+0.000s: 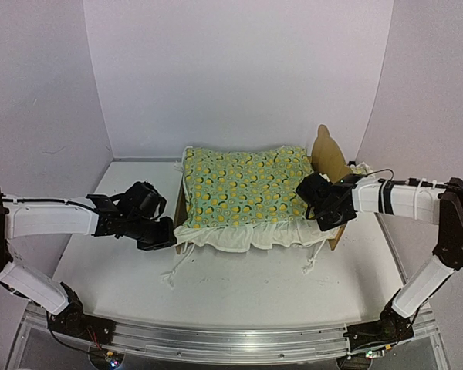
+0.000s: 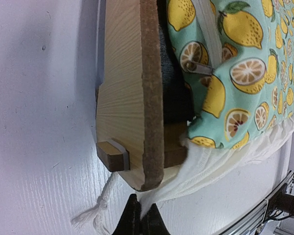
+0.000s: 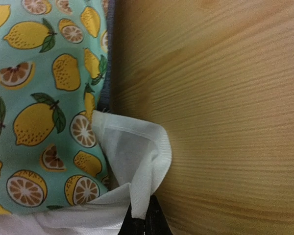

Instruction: Set up the pet bed

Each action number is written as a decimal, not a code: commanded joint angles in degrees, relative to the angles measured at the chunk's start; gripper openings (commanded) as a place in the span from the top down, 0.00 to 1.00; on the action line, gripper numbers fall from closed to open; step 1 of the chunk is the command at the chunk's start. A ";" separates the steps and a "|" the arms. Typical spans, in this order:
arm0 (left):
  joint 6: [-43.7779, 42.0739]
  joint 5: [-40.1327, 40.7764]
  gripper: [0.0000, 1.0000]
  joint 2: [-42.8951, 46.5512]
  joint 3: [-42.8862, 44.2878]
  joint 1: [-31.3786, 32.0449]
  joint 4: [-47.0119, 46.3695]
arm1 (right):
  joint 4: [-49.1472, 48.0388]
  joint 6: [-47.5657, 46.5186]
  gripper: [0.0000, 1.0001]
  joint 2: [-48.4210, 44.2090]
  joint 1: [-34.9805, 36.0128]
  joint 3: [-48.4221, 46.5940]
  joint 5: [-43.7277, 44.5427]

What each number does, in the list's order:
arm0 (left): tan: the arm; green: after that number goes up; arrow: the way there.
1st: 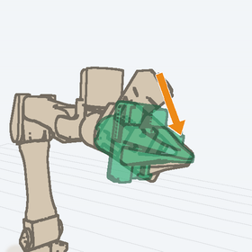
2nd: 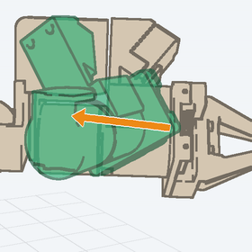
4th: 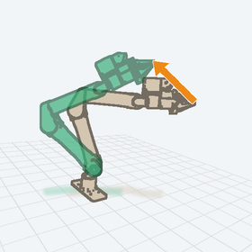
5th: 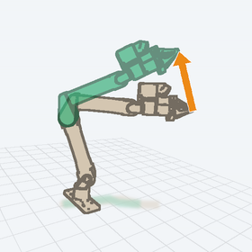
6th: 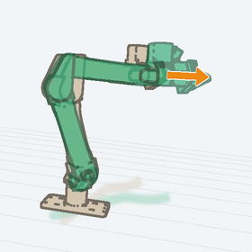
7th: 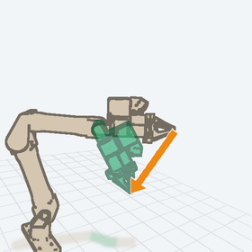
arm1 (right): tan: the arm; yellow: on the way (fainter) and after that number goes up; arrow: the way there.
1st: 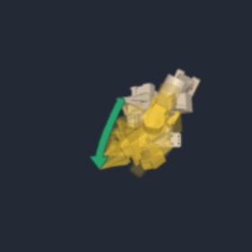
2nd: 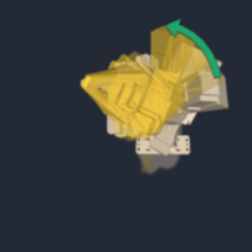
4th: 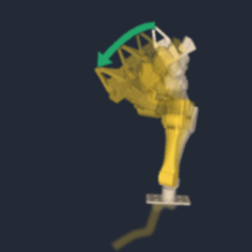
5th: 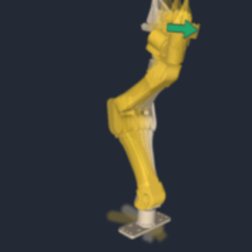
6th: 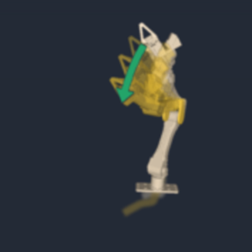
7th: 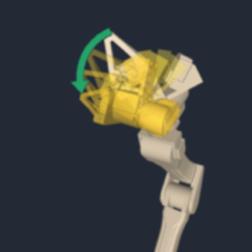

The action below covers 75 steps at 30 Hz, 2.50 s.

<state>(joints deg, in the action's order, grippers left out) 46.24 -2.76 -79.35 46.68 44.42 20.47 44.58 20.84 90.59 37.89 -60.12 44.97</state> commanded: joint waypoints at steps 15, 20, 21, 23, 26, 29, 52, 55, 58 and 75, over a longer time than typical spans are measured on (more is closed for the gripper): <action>-4.73 -0.04 1.00 5.11 -5.81 -0.18 -4.87 | -3.86 -8.26 0.78 -4.33 -2.47 -1.93 -11.55; -9.09 -4.79 1.00 10.98 -5.38 -0.22 -9.34 | -4.62 -12.90 0.92 -7.24 -2.55 -1.49 -9.79; -10.03 -5.24 1.00 11.53 -4.93 -0.22 -9.56 | -4.67 -13.05 0.99 -6.80 -2.51 -1.23 -8.75; -10.95 -4.88 1.00 11.91 -3.92 -0.22 -8.89 | -4.67 -12.69 1.00 -5.49 -2.62 -0.70 -6.35; -9.80 -1.46 1.00 10.99 -2.74 -0.22 -4.80 | -4.67 -10.73 1.00 -4.64 -2.74 -0.54 -3.51; -9.94 2.16 1.00 11.95 -1.12 -0.22 -1.86 | -4.62 -8.34 1.00 -4.36 -3.36 0.67 2.05; -9.28 1.87 0.97 5.03 1.64 -0.22 -2.86 | -1.09 -19.99 0.41 -10.58 -3.76 -8.06 -21.98; -9.14 4.73 0.99 7.63 1.13 -0.22 -3.94 | -1.74 -24.68 0.28 -14.40 -1.33 -9.55 -29.53; -8.27 6.62 0.90 10.80 -0.59 -0.22 -5.48 | -3.88 -27.76 0.19 -15.56 2.30 -10.46 -35.17; -14.65 17.42 0.94 -0.73 5.52 -0.71 -6.30 | -34.52 -27.21 0.35 13.71 24.82 -18.86 -52.53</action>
<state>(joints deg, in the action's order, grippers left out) 35.57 9.19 -77.56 47.20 44.42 16.43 15.94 -8.25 99.29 61.34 -72.86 -4.80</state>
